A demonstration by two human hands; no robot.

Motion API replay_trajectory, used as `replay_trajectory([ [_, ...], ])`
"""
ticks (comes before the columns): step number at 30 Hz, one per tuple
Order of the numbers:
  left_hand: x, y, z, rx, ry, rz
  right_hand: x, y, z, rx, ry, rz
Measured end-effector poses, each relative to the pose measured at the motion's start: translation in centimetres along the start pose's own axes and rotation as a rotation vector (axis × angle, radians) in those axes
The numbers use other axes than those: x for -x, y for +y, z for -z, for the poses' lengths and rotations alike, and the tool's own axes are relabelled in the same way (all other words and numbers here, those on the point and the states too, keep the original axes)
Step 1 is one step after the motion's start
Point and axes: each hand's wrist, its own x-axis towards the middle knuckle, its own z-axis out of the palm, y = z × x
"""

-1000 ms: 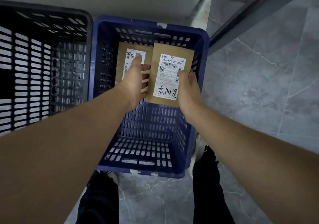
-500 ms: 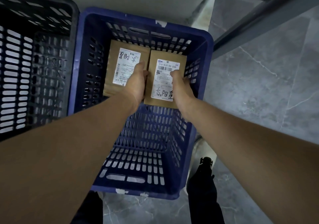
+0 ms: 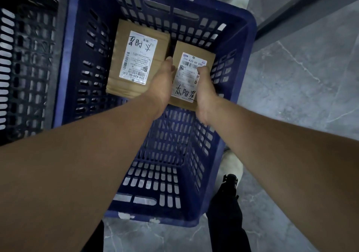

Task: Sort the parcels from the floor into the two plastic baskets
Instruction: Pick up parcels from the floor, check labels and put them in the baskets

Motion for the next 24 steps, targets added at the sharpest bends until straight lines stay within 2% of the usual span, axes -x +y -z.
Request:
replay_trajectory([
  [6, 0.1, 0.1, 0.4, -0.013, 0.078, -0.037, -3.2, 0.9, -0.6, -0.063, 0.058, -0.04],
  [16, 9.4, 3.1, 3.2, 0.059, 0.066, 0.041, 13.2, -1.4, -1.7, -0.216, 0.02, 0.0],
  [24, 18.1, 7.6, 7.9, 0.085, 0.07, 0.016, 25.5, -4.9, -2.7, -0.181, -0.06, 0.064],
])
